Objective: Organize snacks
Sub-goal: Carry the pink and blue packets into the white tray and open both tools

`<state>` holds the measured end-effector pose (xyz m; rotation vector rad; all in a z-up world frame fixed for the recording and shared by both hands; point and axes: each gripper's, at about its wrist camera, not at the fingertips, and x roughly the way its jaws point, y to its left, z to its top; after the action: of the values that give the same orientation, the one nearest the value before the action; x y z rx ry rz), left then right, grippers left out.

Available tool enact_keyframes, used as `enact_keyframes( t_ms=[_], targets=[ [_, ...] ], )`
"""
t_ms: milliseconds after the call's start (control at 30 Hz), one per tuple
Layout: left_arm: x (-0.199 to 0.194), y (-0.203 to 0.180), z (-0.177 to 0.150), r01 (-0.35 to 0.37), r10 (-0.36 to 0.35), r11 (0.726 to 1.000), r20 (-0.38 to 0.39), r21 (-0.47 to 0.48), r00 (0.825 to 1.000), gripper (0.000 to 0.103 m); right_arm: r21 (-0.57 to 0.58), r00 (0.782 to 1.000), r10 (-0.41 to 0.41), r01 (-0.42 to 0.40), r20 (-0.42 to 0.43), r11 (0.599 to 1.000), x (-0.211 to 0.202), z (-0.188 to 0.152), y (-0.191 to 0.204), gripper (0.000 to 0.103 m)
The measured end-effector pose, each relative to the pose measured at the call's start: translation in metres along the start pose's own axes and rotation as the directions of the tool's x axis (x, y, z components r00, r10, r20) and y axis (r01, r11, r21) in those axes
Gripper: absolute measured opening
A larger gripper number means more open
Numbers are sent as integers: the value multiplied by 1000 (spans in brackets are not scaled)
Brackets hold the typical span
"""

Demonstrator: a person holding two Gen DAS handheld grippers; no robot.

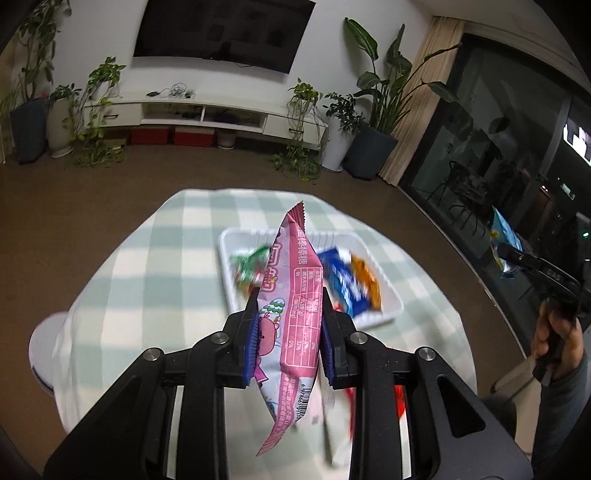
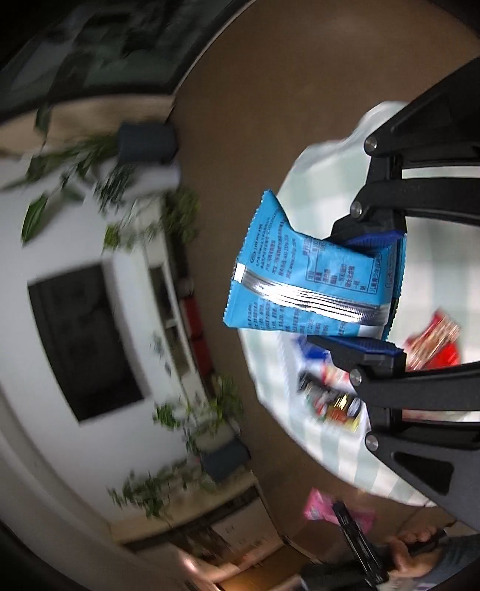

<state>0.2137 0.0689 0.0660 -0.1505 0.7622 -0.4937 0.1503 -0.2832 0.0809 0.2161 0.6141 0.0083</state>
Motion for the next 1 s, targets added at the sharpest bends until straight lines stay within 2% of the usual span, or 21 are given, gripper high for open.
enact_keyframes(
  t_ms=[133,233,400,500,600,1000],
  targets=[
    [39,-9,33,-6,6,1000,-22,28,1000,25,-100,998,62,-64,-25,993,44,23,51,41],
    [75,-10,43,-8,9,1000,-53,26,999,25,-119,991,97,-108,-96,987,88,26,74,41],
    [128,-4,40,-24,24,1000,-100,1,995,25,-168,975,72,-109,-212,980,162,12,97,42],
    [150,-2,33,-25,24,1000,-120,-4,993,25,-175,966,51,-98,-255,980,190,3,101,41],
    [170,0,28,-32,30,999,-130,-8,991,25,-185,957,30,-87,-287,979,212,-6,101,42],
    [219,12,5,-97,98,995,-187,18,977,27,-273,935,-54,-47,-351,961,245,-37,112,42]
  ],
)
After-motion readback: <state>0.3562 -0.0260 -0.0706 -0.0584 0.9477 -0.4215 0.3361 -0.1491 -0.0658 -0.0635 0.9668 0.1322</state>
